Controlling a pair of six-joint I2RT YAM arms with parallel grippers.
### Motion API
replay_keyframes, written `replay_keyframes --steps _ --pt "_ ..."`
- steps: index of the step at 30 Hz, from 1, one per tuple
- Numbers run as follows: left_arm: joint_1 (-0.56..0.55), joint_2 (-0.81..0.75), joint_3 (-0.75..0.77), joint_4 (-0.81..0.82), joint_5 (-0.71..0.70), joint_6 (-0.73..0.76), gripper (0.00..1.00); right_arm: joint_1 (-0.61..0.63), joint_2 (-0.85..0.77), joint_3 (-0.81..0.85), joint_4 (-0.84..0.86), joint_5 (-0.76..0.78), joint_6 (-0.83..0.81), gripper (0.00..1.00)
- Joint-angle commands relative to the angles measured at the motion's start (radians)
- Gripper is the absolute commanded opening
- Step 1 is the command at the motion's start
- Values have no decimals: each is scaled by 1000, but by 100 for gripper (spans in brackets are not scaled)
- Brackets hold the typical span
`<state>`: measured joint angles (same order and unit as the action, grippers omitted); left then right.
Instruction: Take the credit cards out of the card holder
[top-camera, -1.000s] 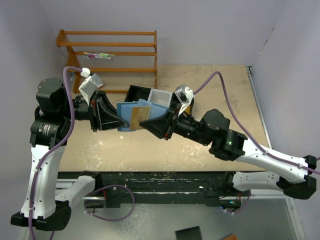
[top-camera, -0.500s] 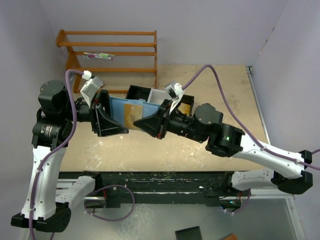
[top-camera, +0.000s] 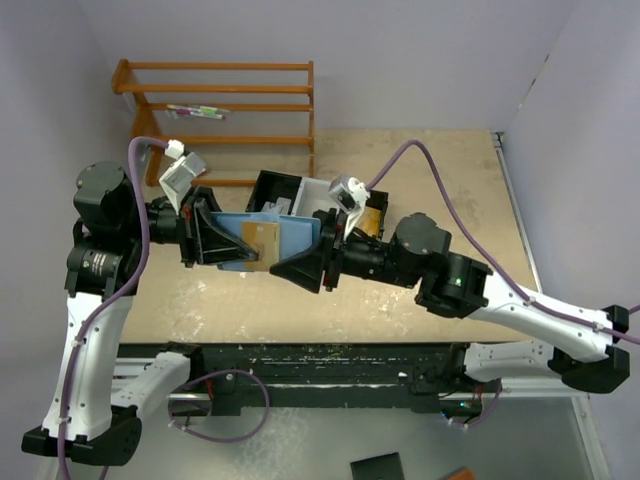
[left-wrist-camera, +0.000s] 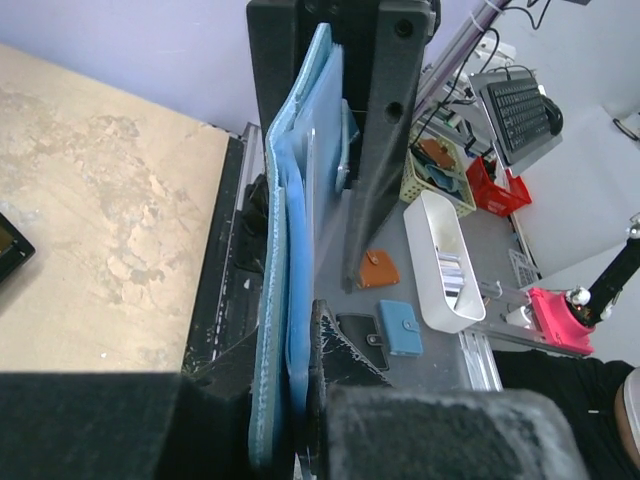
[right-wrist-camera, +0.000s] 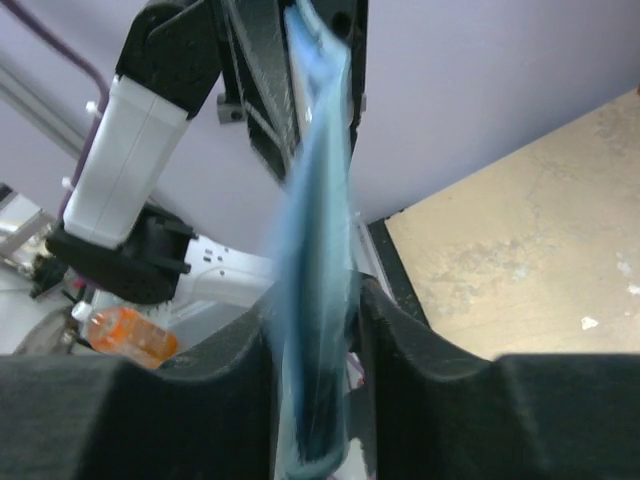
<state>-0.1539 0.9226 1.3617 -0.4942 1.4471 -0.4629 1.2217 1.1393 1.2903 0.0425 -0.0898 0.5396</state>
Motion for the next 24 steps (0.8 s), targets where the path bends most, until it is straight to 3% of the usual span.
replay_keyframes --steps 1,5,7,9,13,19,24 --pt "5 1 -3 127 31 -103 1 -56 -95 -53 80 -128 27 51" --pt "5 0 -16 144 13 -117 0 -244 -167 -97 76 -244 122 62" --pt "5 7 -1 47 -63 -41 0 -315 -217 -90 49 -267 135 63" --pt "5 33 48 -137 -204 136 0 -332 -250 -61 8 -247 111 62" --pt "5 88 84 -286 -387 263 0 -330 -257 -19 23 -276 106 58" --pt "5 96 44 -261 -364 258 0 -325 -114 -13 166 -434 197 53" --pt "5 94 50 -262 -257 250 0 -323 -18 -33 204 -456 217 52"
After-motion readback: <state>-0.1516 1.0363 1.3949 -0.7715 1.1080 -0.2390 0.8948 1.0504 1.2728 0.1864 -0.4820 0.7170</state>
